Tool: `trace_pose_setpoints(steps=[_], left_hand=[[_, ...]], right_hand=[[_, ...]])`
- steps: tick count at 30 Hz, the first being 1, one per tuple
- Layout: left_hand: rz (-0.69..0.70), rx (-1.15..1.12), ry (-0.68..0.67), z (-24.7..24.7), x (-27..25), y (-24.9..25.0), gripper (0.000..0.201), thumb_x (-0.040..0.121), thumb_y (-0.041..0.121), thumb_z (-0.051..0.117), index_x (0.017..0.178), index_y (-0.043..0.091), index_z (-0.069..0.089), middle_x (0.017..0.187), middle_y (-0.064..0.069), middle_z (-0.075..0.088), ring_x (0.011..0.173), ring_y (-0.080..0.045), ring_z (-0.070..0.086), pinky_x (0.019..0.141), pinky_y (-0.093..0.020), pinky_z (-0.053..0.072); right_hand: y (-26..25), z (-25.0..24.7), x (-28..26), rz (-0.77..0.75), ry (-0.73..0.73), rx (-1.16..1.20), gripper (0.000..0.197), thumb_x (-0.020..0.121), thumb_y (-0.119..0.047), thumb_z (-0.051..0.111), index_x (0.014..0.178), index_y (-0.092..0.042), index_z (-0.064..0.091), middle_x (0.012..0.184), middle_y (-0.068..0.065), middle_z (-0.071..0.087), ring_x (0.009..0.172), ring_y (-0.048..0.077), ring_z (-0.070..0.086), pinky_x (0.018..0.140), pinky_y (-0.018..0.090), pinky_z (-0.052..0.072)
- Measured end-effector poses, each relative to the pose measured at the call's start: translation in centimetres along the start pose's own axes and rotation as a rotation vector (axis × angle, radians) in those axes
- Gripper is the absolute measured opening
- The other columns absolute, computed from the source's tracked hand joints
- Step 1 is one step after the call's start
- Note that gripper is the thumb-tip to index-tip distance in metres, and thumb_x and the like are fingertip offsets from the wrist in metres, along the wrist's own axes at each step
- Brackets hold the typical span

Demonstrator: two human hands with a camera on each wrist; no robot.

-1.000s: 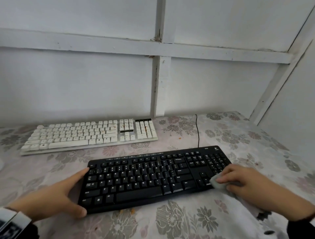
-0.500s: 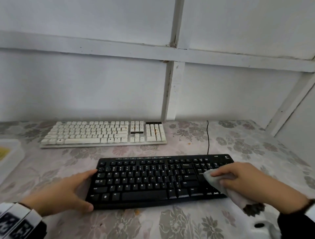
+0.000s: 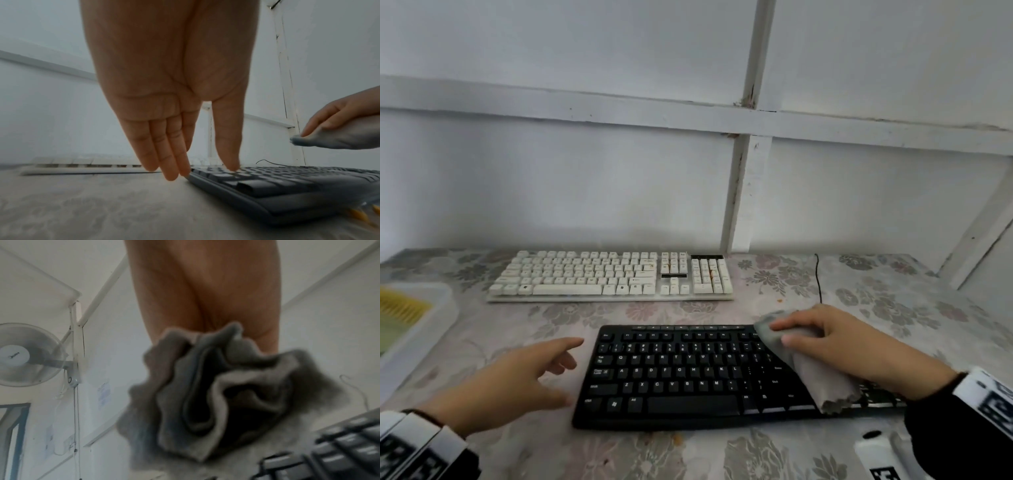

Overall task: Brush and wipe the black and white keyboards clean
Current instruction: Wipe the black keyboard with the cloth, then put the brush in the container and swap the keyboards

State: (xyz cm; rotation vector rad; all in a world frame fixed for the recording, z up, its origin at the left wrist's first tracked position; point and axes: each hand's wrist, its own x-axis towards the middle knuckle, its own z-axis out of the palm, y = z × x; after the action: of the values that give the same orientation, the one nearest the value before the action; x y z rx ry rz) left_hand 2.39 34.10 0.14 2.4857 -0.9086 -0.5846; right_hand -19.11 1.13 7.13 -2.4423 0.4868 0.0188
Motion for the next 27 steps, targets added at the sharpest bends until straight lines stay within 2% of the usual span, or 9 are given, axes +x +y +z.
trace_pose_setpoints(steps=[3, 5, 6, 8, 12, 17, 21, 24, 27], left_hand=[[0.042, -0.001, 0.023, -1.9, -0.9, -0.7, 0.089, 0.05, 0.067, 0.072, 0.128, 0.047, 0.034, 0.108, 0.025, 0.056, 0.1, 0.007, 0.055, 0.08, -0.005, 0.041], [0.07, -0.001, 0.042, -3.2, -1.6, -1.7, 0.098, 0.025, 0.094, 0.052, 0.115, 0.059, 0.034, 0.106, 0.03, 0.056, 0.1, 0.011, 0.054, 0.079, -0.006, 0.042], [0.082, 0.001, 0.058, -3.9, -1.9, -2.4, 0.096, 0.022, 0.099, 0.042, 0.11, 0.062, 0.034, 0.106, 0.032, 0.055, 0.1, 0.013, 0.053, 0.081, -0.008, 0.043], [0.11, -0.002, 0.086, -5.4, -2.6, -3.8, 0.092, 0.025, 0.102, 0.035, 0.108, 0.062, 0.035, 0.106, 0.033, 0.055, 0.1, 0.016, 0.052, 0.087, -0.012, 0.044], [0.139, -0.004, 0.119, -8.7, -3.7, -7.2, 0.087, 0.031, 0.1, 0.04, 0.108, 0.06, 0.04, 0.101, 0.036, 0.058, 0.099, 0.018, 0.05, 0.091, -0.021, 0.047], [0.14, 0.012, 0.18, -12.8, -4.9, -11.9, 0.09, 0.028, 0.101, 0.037, 0.107, 0.058, 0.038, 0.107, 0.031, 0.054, 0.104, 0.022, 0.044, 0.083, -0.012, 0.043], [0.102, 0.036, 0.167, -15.5, -5.7, -15.9, 0.064, 0.04, 0.086, 0.052, 0.101, 0.072, 0.042, 0.109, 0.035, 0.047, 0.103, 0.013, 0.051, 0.083, -0.013, 0.04], [0.054, 0.124, 0.226, -17.0, -5.6, -18.5, 0.055, 0.055, 0.066, 0.059, 0.105, 0.056, 0.04, 0.114, 0.022, 0.046, 0.106, -0.004, 0.046, 0.09, -0.022, 0.036], [-0.05, 0.141, 0.301, -17.6, -4.9, -21.2, 0.053, 0.077, 0.026, 0.074, 0.122, 0.039, 0.048, 0.13, -0.001, 0.046, 0.12, -0.018, 0.042, 0.098, -0.029, 0.032]], right_hand=[[-2.1, 1.4, 1.2, 0.011, -0.029, 0.156, 0.024, 0.092, -0.022, 0.059, 0.111, -0.035, 0.066, 0.105, -0.029, 0.057, 0.098, -0.015, 0.051, 0.078, -0.001, 0.037], [-4.0, 2.8, 2.0, 0.034, -0.044, 0.274, 0.023, 0.092, -0.022, 0.058, 0.111, -0.033, 0.068, 0.11, -0.023, 0.062, 0.102, -0.009, 0.056, 0.086, 0.005, 0.041], [-5.0, 3.5, 2.5, 0.045, -0.048, 0.328, 0.023, 0.093, -0.022, 0.058, 0.11, -0.032, 0.069, 0.112, -0.021, 0.064, 0.103, -0.007, 0.057, 0.091, 0.009, 0.042], [-7.3, 5.1, 3.3, 0.056, -0.044, 0.429, 0.022, 0.093, -0.02, 0.057, 0.107, -0.03, 0.071, 0.112, -0.016, 0.067, 0.105, -0.003, 0.059, 0.097, 0.016, 0.042], [-12.2, 8.6, 5.1, 0.073, -0.114, 0.647, 0.023, 0.091, -0.009, 0.057, 0.107, -0.019, 0.071, 0.111, -0.001, 0.07, 0.105, 0.011, 0.064, 0.096, 0.023, 0.047], [-18.2, 13.3, 7.4, 0.059, -0.251, 0.744, 0.027, 0.087, 0.002, 0.059, 0.107, -0.015, 0.068, 0.102, 0.01, 0.07, 0.083, 0.013, 0.063, 0.076, 0.021, 0.052], [-22.2, 17.1, 9.1, 0.056, -0.263, 0.723, 0.031, 0.085, 0.005, 0.062, 0.109, -0.014, 0.067, 0.097, 0.013, 0.068, 0.075, 0.016, 0.063, 0.071, 0.024, 0.054], [-25.0, 19.2, 10.3, 0.064, -0.227, 0.792, 0.023, 0.088, -0.001, 0.061, 0.107, -0.012, 0.067, 0.097, 0.01, 0.069, 0.076, 0.012, 0.064, 0.069, 0.02, 0.054], [-27.9, 20.6, 11.3, 0.057, -0.214, 0.858, 0.027, 0.093, -0.004, 0.054, 0.117, -0.011, 0.063, 0.097, 0.007, 0.067, 0.083, 0.013, 0.062, 0.07, 0.019, 0.051]])
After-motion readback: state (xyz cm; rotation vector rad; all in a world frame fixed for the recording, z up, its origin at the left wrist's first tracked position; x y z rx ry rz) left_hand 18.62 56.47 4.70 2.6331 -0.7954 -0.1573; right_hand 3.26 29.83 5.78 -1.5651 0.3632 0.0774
